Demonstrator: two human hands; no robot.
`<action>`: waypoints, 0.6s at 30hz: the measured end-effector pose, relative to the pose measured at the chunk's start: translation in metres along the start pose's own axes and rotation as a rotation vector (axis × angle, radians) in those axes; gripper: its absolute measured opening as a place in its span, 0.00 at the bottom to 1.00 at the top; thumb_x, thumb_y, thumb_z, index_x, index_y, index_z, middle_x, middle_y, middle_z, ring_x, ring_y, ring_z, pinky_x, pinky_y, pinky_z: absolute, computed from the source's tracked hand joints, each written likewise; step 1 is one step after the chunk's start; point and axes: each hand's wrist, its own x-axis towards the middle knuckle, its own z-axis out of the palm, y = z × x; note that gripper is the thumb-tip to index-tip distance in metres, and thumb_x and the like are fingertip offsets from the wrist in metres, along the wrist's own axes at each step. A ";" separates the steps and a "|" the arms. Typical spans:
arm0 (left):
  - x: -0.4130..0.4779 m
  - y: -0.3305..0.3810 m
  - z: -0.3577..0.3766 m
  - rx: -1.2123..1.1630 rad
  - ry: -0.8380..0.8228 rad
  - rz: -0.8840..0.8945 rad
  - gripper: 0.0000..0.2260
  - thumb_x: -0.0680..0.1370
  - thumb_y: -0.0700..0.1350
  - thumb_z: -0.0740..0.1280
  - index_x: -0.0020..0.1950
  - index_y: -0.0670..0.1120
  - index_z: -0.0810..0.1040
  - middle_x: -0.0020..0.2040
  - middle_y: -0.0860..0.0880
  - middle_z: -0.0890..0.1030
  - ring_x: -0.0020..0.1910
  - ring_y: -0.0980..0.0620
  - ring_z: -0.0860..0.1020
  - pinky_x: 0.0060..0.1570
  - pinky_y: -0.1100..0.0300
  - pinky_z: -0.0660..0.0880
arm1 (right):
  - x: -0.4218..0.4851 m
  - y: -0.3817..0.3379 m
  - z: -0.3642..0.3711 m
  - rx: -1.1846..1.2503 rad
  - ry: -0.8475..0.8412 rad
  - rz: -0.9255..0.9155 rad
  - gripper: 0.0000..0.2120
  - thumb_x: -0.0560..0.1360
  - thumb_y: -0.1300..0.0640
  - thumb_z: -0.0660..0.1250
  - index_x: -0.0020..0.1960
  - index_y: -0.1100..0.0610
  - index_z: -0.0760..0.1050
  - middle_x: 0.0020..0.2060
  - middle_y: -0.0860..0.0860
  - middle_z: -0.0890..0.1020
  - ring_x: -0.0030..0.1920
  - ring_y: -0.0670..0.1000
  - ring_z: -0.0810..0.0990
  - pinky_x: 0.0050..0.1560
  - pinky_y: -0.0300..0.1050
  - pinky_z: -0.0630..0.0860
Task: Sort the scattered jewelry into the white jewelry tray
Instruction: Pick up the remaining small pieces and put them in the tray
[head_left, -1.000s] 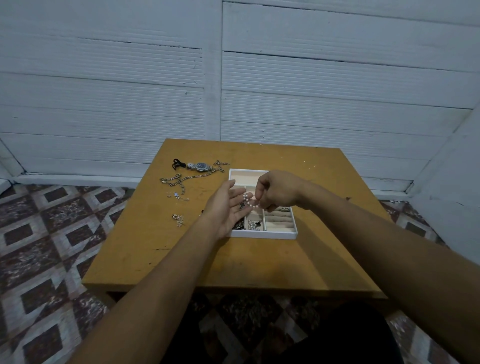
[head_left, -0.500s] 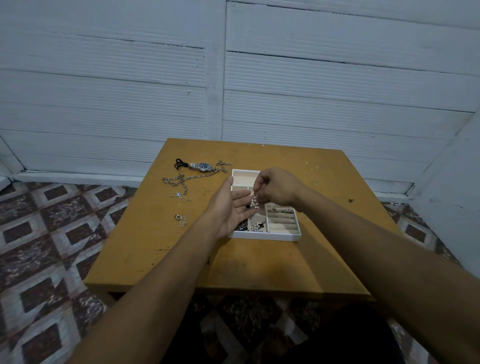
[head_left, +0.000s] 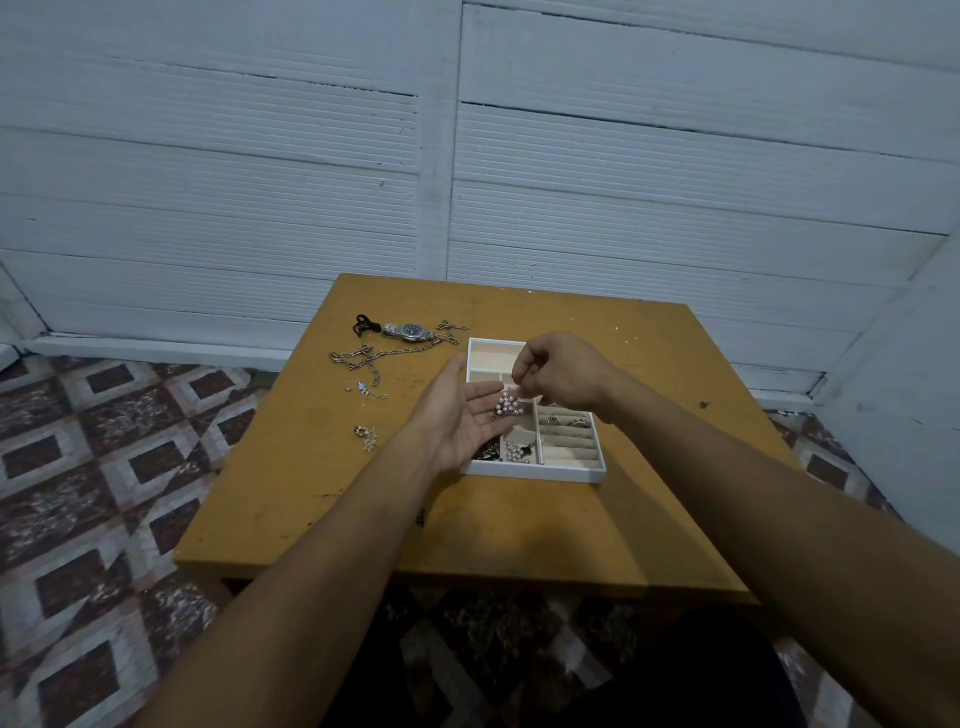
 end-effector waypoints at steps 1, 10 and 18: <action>0.001 0.001 0.000 0.010 0.003 -0.001 0.31 0.82 0.59 0.53 0.68 0.33 0.69 0.62 0.34 0.77 0.55 0.40 0.80 0.50 0.50 0.79 | 0.000 0.001 0.001 0.002 0.005 0.001 0.08 0.68 0.68 0.72 0.40 0.57 0.79 0.34 0.50 0.80 0.35 0.48 0.78 0.41 0.48 0.77; 0.001 0.003 0.006 0.109 0.018 -0.008 0.29 0.82 0.58 0.54 0.69 0.34 0.68 0.63 0.35 0.76 0.54 0.41 0.79 0.61 0.49 0.75 | -0.007 0.020 0.013 -0.041 0.016 0.005 0.05 0.69 0.63 0.73 0.44 0.58 0.81 0.36 0.47 0.81 0.37 0.45 0.76 0.38 0.38 0.72; 0.001 0.005 0.011 0.174 0.033 -0.020 0.30 0.82 0.58 0.54 0.71 0.33 0.66 0.67 0.34 0.73 0.68 0.38 0.71 0.71 0.47 0.66 | -0.011 0.031 0.017 -0.065 0.041 -0.006 0.06 0.69 0.65 0.71 0.46 0.61 0.82 0.38 0.50 0.81 0.36 0.45 0.76 0.37 0.38 0.73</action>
